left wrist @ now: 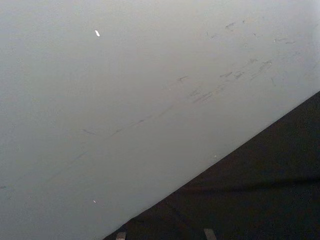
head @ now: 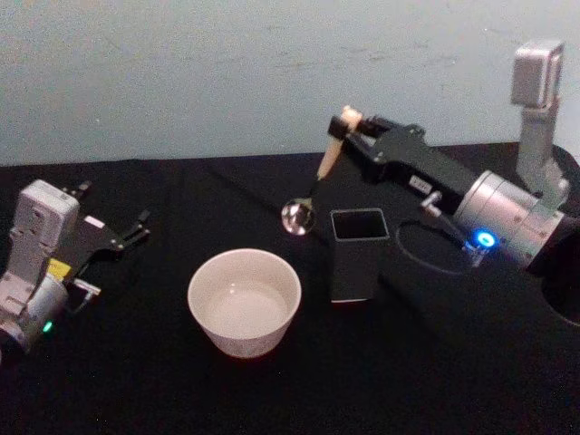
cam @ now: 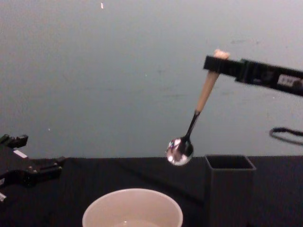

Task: Pick up the stirring spoon with one hand, stir inside the cup, then place it back in its original position.

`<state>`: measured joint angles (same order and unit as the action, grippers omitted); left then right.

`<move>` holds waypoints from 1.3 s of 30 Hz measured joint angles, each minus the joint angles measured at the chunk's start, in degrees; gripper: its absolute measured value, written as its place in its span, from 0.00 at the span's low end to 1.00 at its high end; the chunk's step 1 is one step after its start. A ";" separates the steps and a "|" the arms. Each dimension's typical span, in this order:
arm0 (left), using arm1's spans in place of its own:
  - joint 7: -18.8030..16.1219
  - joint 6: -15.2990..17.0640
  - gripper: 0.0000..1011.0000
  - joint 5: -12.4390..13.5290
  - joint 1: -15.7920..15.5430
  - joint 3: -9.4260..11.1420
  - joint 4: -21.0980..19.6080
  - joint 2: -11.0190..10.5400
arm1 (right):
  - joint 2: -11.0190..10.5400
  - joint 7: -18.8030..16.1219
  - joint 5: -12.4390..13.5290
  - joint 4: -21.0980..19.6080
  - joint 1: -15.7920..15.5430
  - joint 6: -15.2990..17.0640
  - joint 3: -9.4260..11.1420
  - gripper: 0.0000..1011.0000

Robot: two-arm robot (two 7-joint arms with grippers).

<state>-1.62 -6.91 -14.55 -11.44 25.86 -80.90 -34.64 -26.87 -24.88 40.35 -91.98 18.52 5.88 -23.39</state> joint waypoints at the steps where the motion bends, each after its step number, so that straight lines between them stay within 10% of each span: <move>1: 0.00 0.00 0.99 0.00 0.00 0.00 0.00 0.00 | -0.04 -0.33 -0.81 0.22 0.00 -0.47 -0.75 0.22; 39: 0.00 0.00 0.99 0.00 0.00 0.00 0.00 0.00 | 1.13 -9.07 -11.61 3.94 -1.33 -5.45 -9.82 0.22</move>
<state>-1.62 -6.91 -14.55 -11.43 25.86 -80.90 -34.64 -25.75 -33.95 28.74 -88.04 17.19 0.43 -33.22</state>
